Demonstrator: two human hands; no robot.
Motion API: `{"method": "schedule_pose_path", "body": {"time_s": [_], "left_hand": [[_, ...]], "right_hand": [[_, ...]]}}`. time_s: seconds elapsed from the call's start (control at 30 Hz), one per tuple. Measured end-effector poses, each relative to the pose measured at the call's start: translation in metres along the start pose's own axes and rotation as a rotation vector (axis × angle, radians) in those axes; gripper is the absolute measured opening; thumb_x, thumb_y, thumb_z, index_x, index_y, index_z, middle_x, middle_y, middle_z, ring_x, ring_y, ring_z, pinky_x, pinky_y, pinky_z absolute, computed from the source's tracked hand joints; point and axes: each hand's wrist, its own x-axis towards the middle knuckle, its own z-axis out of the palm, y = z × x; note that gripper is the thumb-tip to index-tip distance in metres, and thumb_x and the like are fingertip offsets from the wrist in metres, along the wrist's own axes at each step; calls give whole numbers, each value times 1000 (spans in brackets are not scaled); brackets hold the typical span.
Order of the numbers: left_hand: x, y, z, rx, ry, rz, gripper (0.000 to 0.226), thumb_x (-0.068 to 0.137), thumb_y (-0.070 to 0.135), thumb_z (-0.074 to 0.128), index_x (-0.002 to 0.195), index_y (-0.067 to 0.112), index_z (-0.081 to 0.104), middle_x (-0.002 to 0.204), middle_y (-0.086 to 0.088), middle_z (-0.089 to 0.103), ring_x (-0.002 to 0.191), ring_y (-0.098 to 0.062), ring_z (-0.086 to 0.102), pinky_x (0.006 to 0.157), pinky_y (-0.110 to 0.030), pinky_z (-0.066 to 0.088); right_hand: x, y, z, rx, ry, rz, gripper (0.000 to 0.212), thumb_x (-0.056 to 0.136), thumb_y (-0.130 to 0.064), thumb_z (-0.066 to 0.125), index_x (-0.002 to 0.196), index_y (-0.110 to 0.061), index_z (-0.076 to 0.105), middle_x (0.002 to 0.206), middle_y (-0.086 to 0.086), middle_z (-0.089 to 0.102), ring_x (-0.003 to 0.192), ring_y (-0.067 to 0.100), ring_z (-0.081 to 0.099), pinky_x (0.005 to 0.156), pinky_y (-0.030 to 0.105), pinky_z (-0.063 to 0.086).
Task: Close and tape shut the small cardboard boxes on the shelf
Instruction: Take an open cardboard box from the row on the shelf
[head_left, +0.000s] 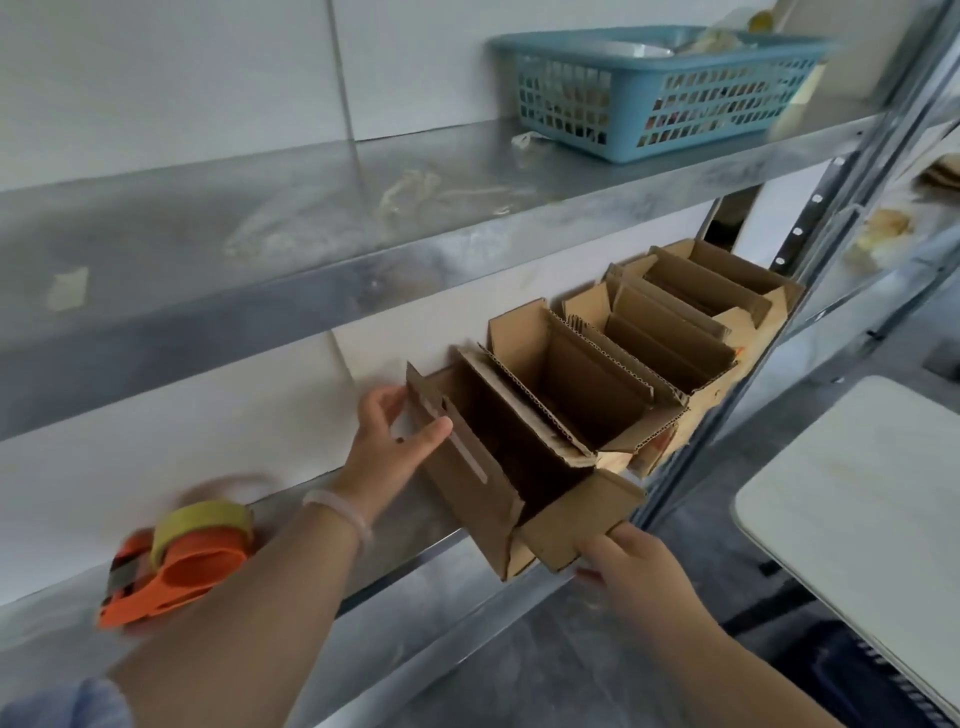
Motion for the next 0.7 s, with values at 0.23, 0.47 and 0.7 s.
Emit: {"method": "schedule_pose_path", "body": {"time_s": [0.23,0.47,0.7], "left_hand": [[-5,-15,-38,15,-69,-34,105,65,49,71,153,29,16,150,10,34,141,-12,32,114,-31,30],[-40,-27,-64,22,67,64,44,77,39,71,114,37,49,123,10,59,124,-7,50,98,-19,38],[-84,-50,-75,242,206,256,19,84,39,64,103,37,59,99,9,65,94,-8,63,82,-36,55]], "right_hand": [[-5,-1,-4,29,-196,64,21,88,-17,65,73,-3,65,66,6,67,65,14,65,69,27,49],[6,-16,5,279,-244,98,16,95,-1,50,89,5,63,82,13,75,80,20,73,81,34,54],[15,-31,20,267,-209,130,13,96,-3,52,105,2,60,105,26,68,102,36,66,91,53,54]]}}
